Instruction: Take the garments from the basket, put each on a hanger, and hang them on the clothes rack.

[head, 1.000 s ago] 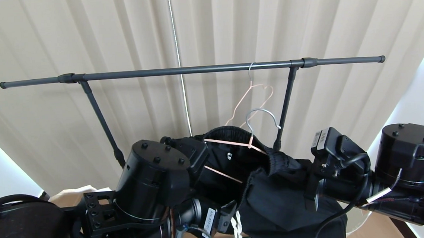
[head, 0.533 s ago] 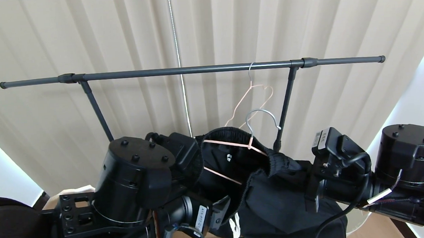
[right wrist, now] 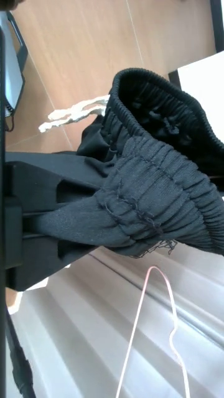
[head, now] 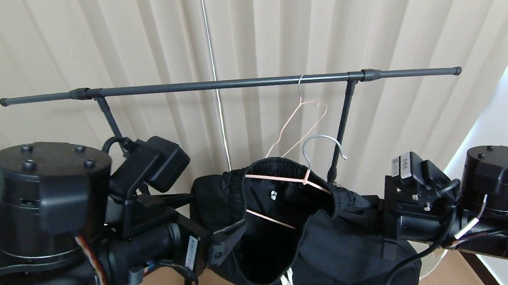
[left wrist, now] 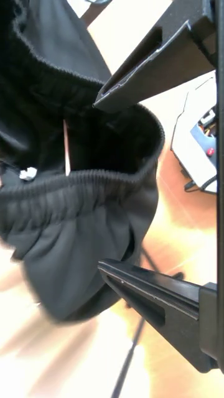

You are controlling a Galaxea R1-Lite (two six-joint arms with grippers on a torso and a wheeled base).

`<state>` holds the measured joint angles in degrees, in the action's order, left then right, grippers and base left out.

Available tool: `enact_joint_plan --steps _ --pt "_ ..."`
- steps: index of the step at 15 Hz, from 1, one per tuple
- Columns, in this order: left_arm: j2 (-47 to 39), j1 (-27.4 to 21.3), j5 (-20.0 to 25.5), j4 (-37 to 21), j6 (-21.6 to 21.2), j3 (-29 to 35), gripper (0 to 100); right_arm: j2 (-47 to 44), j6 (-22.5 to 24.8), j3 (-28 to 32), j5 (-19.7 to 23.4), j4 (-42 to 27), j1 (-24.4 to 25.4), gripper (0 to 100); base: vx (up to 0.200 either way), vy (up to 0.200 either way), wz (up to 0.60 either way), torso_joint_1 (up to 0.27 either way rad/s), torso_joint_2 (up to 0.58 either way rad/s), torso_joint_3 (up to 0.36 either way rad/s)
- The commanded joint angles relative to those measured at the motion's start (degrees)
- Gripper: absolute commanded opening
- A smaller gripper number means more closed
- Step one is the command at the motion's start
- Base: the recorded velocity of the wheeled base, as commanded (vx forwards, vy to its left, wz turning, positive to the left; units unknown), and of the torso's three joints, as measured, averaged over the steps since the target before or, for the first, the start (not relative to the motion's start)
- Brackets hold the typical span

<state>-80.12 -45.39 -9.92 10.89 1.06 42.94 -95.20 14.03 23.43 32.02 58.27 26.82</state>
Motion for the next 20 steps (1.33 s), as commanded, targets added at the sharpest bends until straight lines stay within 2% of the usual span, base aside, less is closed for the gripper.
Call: enact_joint_plan --steps 1,4,5,7,9,10,12,15,16,18,19,20 --pt "4.18 5.48 4.83 -0.6 -3.79 -0.84 100 -0.08 0.03 -0.58 1.9 0.0 -1.16 0 0.0 0.0 0.0 0.0 0.0 0.0" --pt "4.88 11.9 16.08 -3.15 -10.99 -0.4 100 -0.43 0.03 -1.37 6.91 1.49 -2.74 0 0.0 0.0 0.0 0.0 0.0 0.0" --pt "4.53 14.62 21.26 -4.21 -15.56 0.04 100 -1.57 0.03 -2.42 8.67 4.57 -3.44 0 0.0 0.0 0.0 0.0 0.0 0.0" --pt "2.77 17.52 26.97 -8.86 -21.89 3.3 100 -3.5 -0.41 -4.09 9.55 9.58 -3.53 0 0.0 0.0 0.0 0.0 0.0 0.0" --pt "0.93 18.58 29.52 -13.61 -26.72 7.34 100 -4.38 -0.58 -4.62 9.64 11.16 -3.53 0 0.0 0.0 0.0 0.0 0.0 0.0" --pt "-2.06 19.81 31.19 -17.48 -31.82 12.26 100 -4.38 -0.58 -4.71 11.04 11.25 -3.53 0 0.0 0.0 0.0 0.0 0.0 0.0" --pt "-6.28 20.34 31.72 -20.03 -35.25 17.53 100 -3.86 -0.76 -5.06 12.8 11.25 -3.53 0 0.0 0.0 0.0 0.0 0.0 0.0" --pt "-10.67 20.6 32.16 -23.28 -44.04 22.46 100 -3.5 -0.76 -5.15 12.89 11.34 -3.53 0 0.0 0.0 0.0 0.0 0.0 0.0" --pt "-11.64 20.6 34.53 -26.71 -48.52 24.65 100 -3.42 -0.76 -5.15 12.8 11.34 -3.53 0 0.0 0.0 0.0 0.0 0.0 0.0" --pt "-12.61 20.69 38.58 -33.65 -53.27 29.4 100 -3.15 -0.67 -5.32 12.8 11.43 -3.53 0 0.0 0.0 0.0 0.0 0.0 0.0" --pt "-12.96 20.78 39.45 -35.06 -54.23 30.54 100 -3.15 -0.67 -5.32 12.8 11.43 -3.53 0 0.0 0.0 0.0 0.0 0.0 0.0" --pt "-14.01 20.86 42.44 -37.96 -56.52 32.47 100 -3.07 -0.67 -5.41 12.8 11.43 -3.53 0 0.0 0.0 0.0 0.0 0.0 0.0"
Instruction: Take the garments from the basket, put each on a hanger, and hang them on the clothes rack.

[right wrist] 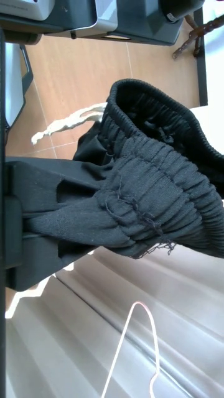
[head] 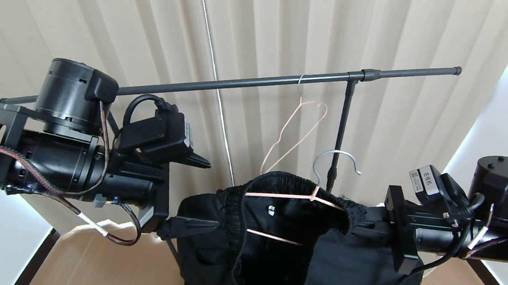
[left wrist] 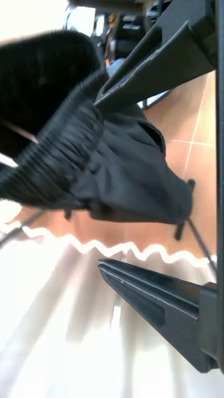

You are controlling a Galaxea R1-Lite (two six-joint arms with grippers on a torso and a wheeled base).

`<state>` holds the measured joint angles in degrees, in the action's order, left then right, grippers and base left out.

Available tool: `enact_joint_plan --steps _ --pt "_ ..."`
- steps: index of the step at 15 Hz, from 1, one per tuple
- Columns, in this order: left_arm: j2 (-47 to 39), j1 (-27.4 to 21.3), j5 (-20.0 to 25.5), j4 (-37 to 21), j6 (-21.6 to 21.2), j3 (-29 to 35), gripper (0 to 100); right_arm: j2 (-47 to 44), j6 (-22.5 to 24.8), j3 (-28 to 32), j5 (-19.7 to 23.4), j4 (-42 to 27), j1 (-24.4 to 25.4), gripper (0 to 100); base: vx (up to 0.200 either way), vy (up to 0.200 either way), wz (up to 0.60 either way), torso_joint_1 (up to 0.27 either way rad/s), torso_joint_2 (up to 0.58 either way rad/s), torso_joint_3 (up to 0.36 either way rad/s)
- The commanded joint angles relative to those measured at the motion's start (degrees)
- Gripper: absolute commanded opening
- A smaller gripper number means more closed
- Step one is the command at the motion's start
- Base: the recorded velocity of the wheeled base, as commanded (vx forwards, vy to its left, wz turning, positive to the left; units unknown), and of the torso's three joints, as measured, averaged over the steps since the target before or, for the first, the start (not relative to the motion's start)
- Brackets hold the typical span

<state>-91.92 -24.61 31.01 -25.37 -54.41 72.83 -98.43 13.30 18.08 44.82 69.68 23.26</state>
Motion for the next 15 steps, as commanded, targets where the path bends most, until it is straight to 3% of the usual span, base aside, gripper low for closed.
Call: enact_joint_plan --steps 1,5,10,15 --pt "-2.57 0.18 2.56 -1.97 -2.81 2.58 100 0.17 0.06 -0.06 0.0 0.02 0.03 0 0.0 0.0 0.0 0.0 0.0 0.0" --pt "-5.82 -0.17 2.74 -1.79 -6.94 2.41 100 0.69 0.06 -0.24 0.09 0.02 0.03 0 0.0 0.0 0.0 0.0 0.0 0.0" --pt "-8.01 -1.14 2.65 -1.53 -7.12 3.2 100 1.4 0.06 -0.5 0.18 0.1 0.03 0 0.0 0.0 0.0 0.0 0.0 0.0" --pt "-10.91 -2.55 1.95 5.15 -4.13 3.64 100 2.8 0.06 -0.85 1.67 0.02 0.03 0 0.0 0.0 0.0 0.0 0.0 0.0"
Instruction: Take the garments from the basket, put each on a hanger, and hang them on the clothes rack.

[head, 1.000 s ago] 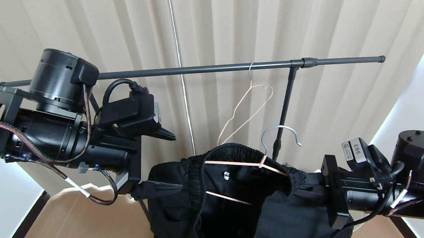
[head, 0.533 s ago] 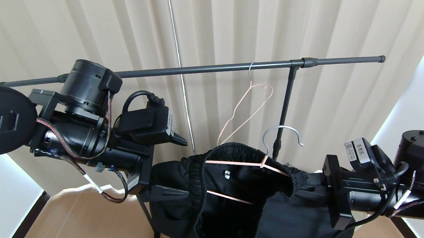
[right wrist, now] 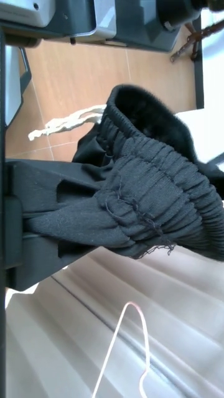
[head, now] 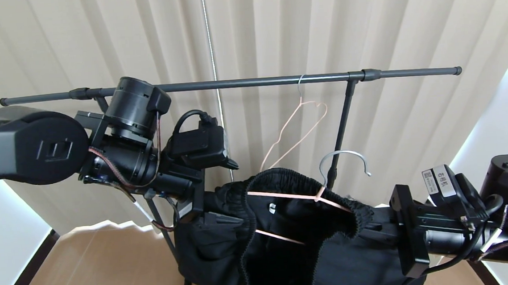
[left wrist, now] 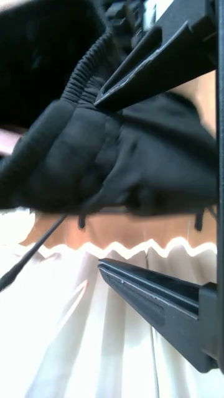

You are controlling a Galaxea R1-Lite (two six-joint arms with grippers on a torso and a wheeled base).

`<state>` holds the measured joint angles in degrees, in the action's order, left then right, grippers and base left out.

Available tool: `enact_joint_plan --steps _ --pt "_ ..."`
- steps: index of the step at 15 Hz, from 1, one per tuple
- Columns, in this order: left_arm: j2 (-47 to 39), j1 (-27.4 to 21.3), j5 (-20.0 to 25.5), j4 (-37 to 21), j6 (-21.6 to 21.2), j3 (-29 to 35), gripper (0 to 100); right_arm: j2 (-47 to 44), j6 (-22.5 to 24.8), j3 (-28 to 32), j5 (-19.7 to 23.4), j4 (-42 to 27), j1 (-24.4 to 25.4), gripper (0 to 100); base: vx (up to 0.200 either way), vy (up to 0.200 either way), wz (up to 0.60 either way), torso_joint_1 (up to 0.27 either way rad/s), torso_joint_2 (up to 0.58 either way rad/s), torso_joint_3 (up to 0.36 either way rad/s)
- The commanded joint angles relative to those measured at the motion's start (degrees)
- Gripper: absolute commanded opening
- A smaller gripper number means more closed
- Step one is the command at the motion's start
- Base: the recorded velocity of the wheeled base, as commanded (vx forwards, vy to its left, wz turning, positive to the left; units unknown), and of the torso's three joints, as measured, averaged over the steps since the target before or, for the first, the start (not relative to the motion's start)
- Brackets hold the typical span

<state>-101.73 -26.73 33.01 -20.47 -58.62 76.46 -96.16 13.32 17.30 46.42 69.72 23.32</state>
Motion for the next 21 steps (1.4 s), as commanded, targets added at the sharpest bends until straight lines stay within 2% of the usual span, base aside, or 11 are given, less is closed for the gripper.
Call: enact_joint_plan --steps 1,5,21 --pt "-1.45 -0.78 -0.14 0.78 0.79 0.01 100 0.62 0.04 -0.07 0.16 -0.02 -0.03 0 0.0 0.0 0.0 0.0 0.0 0.0" --pt "-1.89 -2.53 -0.14 1.57 4.22 0.44 100 0.8 0.04 -0.42 0.42 0.07 0.06 0 0.0 0.0 0.0 0.0 0.0 0.0" --pt "-1.89 -3.32 0.3 1.48 5.36 -0.26 100 0.89 -0.05 -0.34 0.34 0.07 1.11 0 0.0 0.0 0.0 0.0 0.0 0.0"
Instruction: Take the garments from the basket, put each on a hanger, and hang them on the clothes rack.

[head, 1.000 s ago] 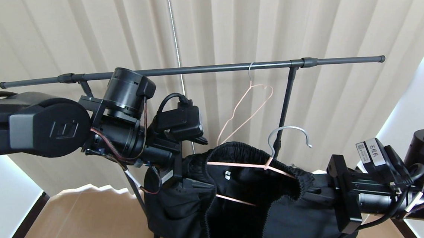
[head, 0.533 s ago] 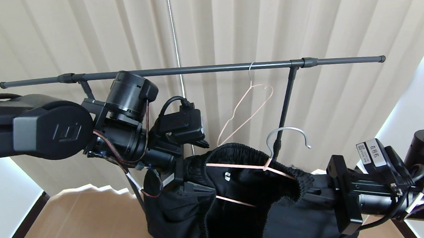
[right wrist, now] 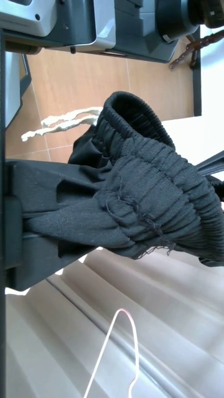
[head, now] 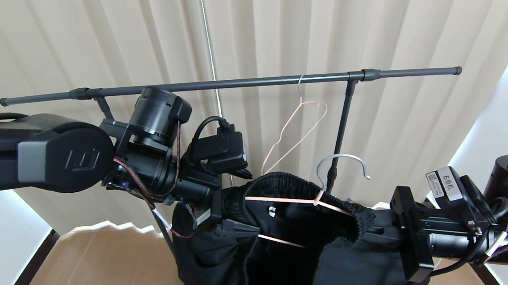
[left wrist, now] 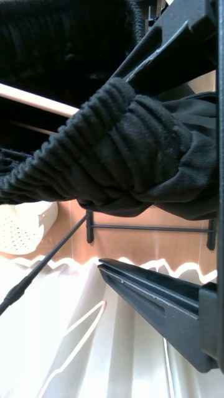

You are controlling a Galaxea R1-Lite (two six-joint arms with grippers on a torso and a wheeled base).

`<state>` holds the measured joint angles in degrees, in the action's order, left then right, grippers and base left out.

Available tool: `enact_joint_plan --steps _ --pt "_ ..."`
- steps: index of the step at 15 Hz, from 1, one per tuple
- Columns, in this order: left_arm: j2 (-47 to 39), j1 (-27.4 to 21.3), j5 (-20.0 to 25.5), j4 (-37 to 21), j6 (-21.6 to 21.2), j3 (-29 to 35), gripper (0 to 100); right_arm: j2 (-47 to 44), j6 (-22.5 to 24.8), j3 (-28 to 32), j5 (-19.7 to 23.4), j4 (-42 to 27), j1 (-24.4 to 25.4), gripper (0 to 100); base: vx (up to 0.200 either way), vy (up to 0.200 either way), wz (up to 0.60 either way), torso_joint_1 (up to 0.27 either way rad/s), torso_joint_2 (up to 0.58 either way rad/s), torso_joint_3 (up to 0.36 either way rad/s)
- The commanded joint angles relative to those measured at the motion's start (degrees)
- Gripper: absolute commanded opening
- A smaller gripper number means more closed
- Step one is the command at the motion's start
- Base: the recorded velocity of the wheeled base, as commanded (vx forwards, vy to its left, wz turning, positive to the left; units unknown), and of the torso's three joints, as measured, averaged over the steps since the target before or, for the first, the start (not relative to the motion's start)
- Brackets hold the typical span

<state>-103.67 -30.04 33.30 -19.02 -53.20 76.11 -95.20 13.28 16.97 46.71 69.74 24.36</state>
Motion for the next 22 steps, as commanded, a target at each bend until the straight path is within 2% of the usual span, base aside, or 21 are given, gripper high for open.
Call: enact_joint_plan --steps 1,9,10,17,22 --pt "0.05 -0.02 0.01 0.03 0.03 0.1 100 -0.08 0.08 -0.01 0.04 0.04 0.08 0 0.0 0.0 0.0 0.0 0.0 0.0" --pt "-0.04 -0.02 0.01 0.03 0.03 0.01 100 -0.08 0.08 -0.01 0.04 0.04 0.08 0 0.0 0.0 0.0 0.0 0.0 0.0" --pt "0.05 -0.02 0.01 0.03 0.03 -0.34 0 -0.08 0.08 -0.01 0.04 0.04 0.08 0 0.0 0.0 0.0 0.0 0.0 0.0" --pt "1.1 -0.28 0.01 0.03 -0.06 -1.93 0 0.1 0.26 0.43 -0.31 0.04 0.08 0 0.0 0.0 0.0 0.0 0.0 0.0" --pt "1.98 -0.28 0.01 0.12 0.11 -2.45 0 1.15 -2.2 0.43 -0.31 0.04 -0.01 0 0.0 0.0 0.0 0.0 0.0 0.0"
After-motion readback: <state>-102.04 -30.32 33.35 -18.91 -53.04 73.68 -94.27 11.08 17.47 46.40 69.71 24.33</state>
